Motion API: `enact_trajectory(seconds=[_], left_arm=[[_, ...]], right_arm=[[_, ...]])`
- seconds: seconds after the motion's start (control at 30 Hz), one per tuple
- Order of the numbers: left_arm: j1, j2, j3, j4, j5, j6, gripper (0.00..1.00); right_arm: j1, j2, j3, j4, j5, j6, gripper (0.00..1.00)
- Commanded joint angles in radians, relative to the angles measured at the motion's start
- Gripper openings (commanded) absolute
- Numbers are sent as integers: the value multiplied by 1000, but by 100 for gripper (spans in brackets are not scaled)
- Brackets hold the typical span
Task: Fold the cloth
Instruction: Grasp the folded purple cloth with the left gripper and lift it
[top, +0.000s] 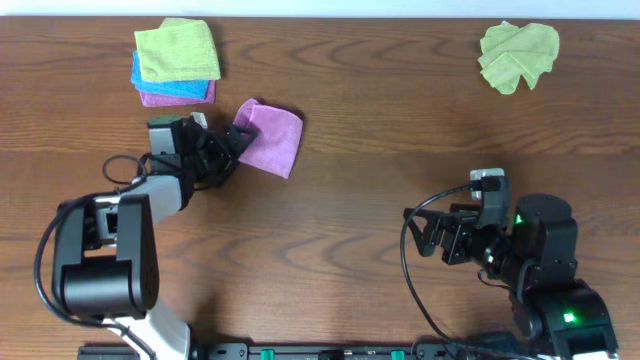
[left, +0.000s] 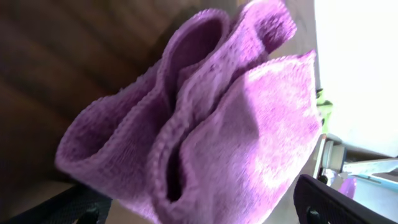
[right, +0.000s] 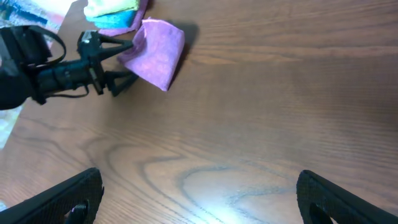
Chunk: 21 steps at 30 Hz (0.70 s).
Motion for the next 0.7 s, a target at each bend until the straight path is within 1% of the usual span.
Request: enact_trajectory(seconds=[0.0, 0.07, 0.17, 0.27, 0.3, 0.33, 0.37, 0.5, 0.57, 0.63, 0.67], left_arm=[[-20, 92, -23, -4, -98, -23, 95], [-32, 123, -23, 19, -101, -26, 95], [-54, 173, -23, 63, -101, -26, 100], [-74, 222, -23, 118, -101, -25, 80], [-80, 237, -23, 138, -101, -26, 76], [-87, 253, -23, 159, -101, -26, 61], [-92, 268, -23, 176, -101, -31, 44], [-99, 316, -23, 242, -100, -21, 33], [-99, 332, -22, 272, -95, 3, 29], [-99, 336, -22, 291, -90, 45, 20], [-99, 336, -22, 301, -80, 71, 14]], right_arm=[[-11, -4, -4, -4, -24, 10, 99], [-11, -4, -4, -4, -24, 11, 99], [-11, -4, -4, -4, -35, 10, 99], [-10, -4, -4, -5, -73, 11, 99], [-10, -4, -4, -5, -83, 11, 99], [-10, -4, -4, -5, -93, 10, 99], [-10, -4, -4, -6, -102, 11, 99], [-10, -4, -4, -29, -106, 18, 99], [-10, -4, -4, -46, -106, 18, 99], [-10, -4, -4, -63, -105, 18, 99], [-10, -4, -4, -68, -104, 18, 99]])
